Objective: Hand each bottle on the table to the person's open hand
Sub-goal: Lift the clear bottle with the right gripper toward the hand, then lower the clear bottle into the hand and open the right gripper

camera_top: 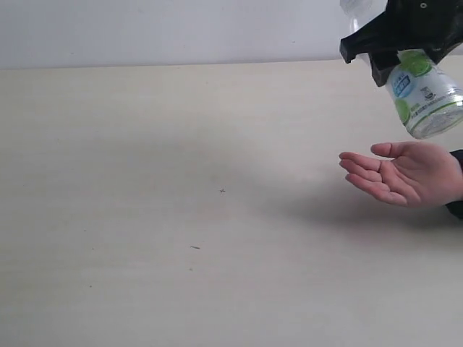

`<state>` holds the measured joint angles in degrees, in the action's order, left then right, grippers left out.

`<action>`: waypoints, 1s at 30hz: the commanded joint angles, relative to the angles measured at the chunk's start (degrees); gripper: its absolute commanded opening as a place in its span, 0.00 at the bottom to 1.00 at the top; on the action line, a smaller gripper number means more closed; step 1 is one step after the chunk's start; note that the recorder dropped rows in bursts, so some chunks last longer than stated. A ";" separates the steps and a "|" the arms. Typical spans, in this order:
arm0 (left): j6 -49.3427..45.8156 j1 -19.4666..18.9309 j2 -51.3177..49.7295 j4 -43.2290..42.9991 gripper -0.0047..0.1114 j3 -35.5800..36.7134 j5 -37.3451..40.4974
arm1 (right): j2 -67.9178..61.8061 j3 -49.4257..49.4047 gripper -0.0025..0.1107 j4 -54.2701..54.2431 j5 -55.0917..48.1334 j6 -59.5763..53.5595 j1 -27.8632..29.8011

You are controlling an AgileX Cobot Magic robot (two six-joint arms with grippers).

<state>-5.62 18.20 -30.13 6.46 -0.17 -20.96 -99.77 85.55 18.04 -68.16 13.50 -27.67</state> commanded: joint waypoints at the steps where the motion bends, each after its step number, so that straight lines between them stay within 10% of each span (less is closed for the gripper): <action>1: -0.09 -0.22 0.13 0.42 0.05 0.17 0.05 | 2.93 -0.34 0.02 -3.37 -1.81 1.19 0.13; 16: -0.09 -0.22 0.13 0.42 0.05 0.17 0.05 | 8.46 -24.53 0.02 -7.19 2.73 6.15 0.13; 30: -0.09 -0.22 0.13 0.42 0.05 0.17 0.05 | 7.67 -25.30 0.02 -9.14 8.32 7.79 0.13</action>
<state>-5.62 18.20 -30.13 6.46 -0.17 -20.96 -91.90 60.34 8.97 -60.26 21.00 -27.67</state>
